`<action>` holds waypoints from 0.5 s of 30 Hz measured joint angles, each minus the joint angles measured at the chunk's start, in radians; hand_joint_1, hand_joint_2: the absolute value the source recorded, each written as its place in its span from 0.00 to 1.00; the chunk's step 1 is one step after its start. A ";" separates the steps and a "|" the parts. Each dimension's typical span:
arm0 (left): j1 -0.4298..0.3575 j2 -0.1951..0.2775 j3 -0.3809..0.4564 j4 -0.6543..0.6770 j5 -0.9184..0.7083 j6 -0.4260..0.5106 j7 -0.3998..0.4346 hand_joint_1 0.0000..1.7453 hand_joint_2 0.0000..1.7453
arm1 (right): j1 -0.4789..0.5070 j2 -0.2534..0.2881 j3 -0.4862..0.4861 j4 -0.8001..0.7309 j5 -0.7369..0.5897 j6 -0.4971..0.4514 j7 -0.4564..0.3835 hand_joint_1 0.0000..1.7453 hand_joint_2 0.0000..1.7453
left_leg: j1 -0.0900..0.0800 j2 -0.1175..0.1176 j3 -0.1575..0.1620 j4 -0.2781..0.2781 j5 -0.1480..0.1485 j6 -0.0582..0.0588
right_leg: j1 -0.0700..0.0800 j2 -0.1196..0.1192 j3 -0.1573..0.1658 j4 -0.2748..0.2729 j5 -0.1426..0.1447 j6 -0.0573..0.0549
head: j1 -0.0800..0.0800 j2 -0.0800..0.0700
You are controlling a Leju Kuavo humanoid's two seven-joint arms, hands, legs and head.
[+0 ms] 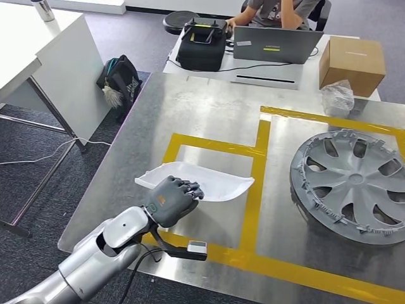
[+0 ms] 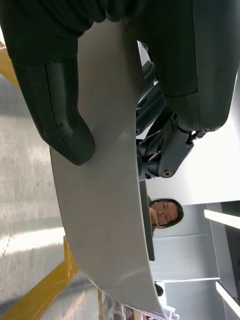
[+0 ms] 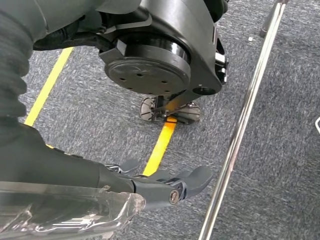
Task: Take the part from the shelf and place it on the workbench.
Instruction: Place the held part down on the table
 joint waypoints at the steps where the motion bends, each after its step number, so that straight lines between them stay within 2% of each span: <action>1: -0.008 -0.004 -0.008 0.008 -0.012 -0.002 0.009 1.00 1.00 | 0.000 0.000 0.000 0.000 0.000 0.000 0.001 0.00 1.00 | 0.000 0.000 0.000 0.000 0.000 0.000 | 0.000 0.000 0.000 0.000 0.000 0.000 | 0.000 0.000; 3: -0.028 -0.012 -0.025 0.027 -0.039 -0.014 0.028 1.00 1.00 | 0.000 0.000 0.000 0.000 -0.001 -0.001 0.003 0.00 1.00 | 0.000 0.000 0.000 0.000 0.000 0.000 | 0.000 0.000 0.000 0.000 0.000 0.000 | 0.000 0.000; 7: -0.061 -0.035 -0.061 0.074 -0.074 -0.049 0.064 0.00 1.00 | 0.000 0.000 0.000 0.000 0.000 -0.001 0.004 0.00 0.00 | 0.000 0.000 0.000 0.000 0.000 0.000 | 0.000 0.000 0.000 0.000 0.000 0.000 | 0.000 0.000; 15: -0.074 -0.068 -0.086 0.152 -0.031 -0.067 0.074 0.00 1.00 | 0.000 0.000 0.000 0.000 -0.004 -0.008 0.012 0.00 0.00 | 0.000 0.000 0.000 0.000 0.000 0.001 | 0.000 0.000 0.000 0.000 0.000 0.000 | 0.000 0.000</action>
